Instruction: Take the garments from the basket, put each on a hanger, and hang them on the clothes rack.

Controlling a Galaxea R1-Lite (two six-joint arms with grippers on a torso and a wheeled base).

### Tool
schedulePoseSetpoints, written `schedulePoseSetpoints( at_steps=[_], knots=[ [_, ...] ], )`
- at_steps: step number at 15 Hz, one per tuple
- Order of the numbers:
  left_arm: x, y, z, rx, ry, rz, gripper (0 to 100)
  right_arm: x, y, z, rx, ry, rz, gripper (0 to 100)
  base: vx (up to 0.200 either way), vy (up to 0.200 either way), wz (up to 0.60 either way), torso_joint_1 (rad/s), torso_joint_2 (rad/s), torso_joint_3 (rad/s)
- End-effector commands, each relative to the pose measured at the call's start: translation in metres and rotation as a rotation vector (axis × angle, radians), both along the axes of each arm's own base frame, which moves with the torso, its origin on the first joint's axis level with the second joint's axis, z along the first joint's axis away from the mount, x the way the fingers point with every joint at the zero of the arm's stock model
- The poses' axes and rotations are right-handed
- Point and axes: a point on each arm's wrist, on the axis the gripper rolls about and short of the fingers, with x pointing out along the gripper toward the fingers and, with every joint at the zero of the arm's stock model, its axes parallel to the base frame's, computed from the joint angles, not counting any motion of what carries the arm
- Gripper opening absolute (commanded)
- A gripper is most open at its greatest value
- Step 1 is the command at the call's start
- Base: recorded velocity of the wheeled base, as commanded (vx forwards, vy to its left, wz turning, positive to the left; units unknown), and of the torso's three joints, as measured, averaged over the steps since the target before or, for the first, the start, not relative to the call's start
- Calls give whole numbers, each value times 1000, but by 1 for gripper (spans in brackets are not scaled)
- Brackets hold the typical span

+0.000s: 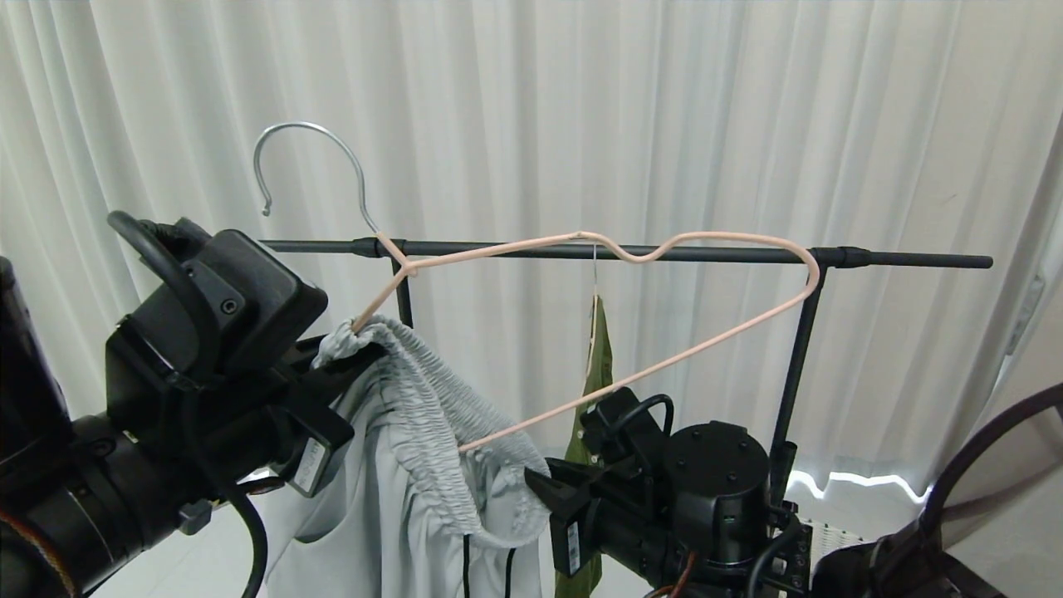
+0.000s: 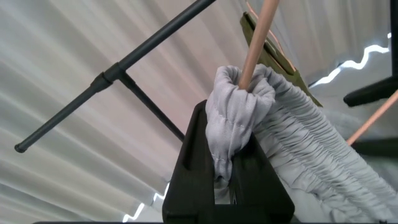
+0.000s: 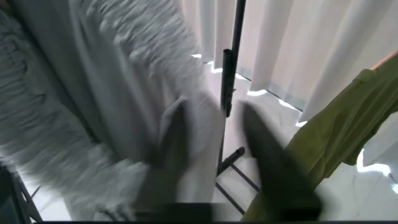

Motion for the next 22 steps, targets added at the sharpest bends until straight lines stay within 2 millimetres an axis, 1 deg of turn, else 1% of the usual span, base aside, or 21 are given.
schedulePoseSetpoints(
  at_steps=[1,2,4,5,7,8,10,13,16,19,21,22],
  knots=[
    [0,0,0,-1,0,1,0,1,-1,0,6,7,-11,0,0,0,0,0,0,0],
    [0,0,-1,3,1,5,0,3,-2,0,13,11,-31,0,0,0,0,0,0,0],
    [5,5,-7,26,16,51,0,16,-10,0,13,3,-107,0,0,0,0,0,0,0],
    [6,6,-9,29,23,58,0,19,-15,-1,10,8,-123,0,0,0,0,0,0,0],
    [7,7,-9,33,21,69,0,19,-19,-3,15,3,-130,0,0,0,0,0,0,0],
    [10,11,-11,47,28,111,0,22,-24,-4,20,0,-145,0,0,0,0,0,0,0],
    [16,16,-24,81,65,173,0,32,-36,-3,28,-8,-193,0,0,0,0,0,0,0],
    [14,21,-37,180,85,202,0,42,-54,8,50,-25,-249,0,0,0,0,0,0,0],
    [17,21,-44,222,106,211,0,45,-63,15,62,-39,-273,0,0,0,0,0,0,0],
    [12,24,-60,302,142,191,0,52,-70,16,62,-44,-303,0,0,0,0,0,0,0],
    [11,25,-66,339,155,188,0,53,-74,20,68,-51,-313,0,0,0,0,0,0,0],
    [12,24,-70,352,171,187,0,53,-77,25,76,-65,-317,0,0,0,0,0,0,0]
  ],
)
